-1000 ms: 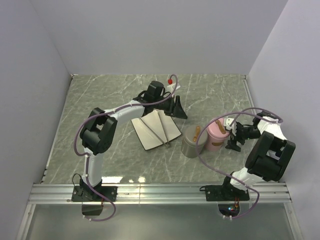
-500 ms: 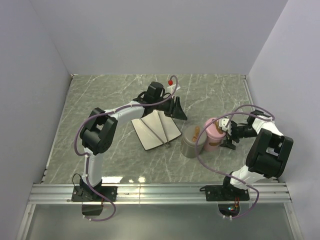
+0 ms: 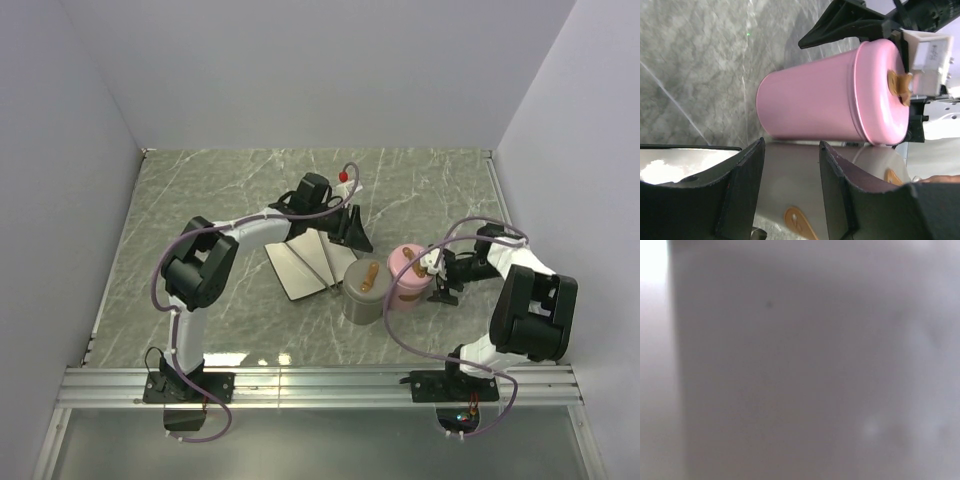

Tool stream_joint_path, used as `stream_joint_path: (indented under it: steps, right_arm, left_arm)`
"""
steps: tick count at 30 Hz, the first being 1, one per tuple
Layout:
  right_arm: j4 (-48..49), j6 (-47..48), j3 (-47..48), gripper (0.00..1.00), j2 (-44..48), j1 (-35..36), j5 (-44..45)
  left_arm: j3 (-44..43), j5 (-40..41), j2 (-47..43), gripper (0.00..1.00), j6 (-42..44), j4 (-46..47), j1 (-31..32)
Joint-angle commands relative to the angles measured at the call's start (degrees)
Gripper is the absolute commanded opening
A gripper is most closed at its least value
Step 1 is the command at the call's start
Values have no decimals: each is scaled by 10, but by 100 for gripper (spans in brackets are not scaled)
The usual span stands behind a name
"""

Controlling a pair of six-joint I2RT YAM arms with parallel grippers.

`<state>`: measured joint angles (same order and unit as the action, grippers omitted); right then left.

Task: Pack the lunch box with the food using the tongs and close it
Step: Move the packing box to the center of the board.

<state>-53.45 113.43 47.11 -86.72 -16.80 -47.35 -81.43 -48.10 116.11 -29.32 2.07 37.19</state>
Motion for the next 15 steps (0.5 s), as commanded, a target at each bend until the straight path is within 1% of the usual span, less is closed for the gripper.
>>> stream_joint_path:
  steps: [1, 8, 15]
  right_arm:
    - [-2, 196, -14, 91, 33, 24, -6]
    - [-1, 231, -59, 90, 81, 54, 3]
    - [12, 196, -71, 89, 105, 85, -19]
  left_arm:
    - [14, -2, -26, 53, 21, 3, 10]
    - [8, 1, -17, 53, 26, 4, 17]
    - [20, -19, -24, 48, 31, 2, 27]
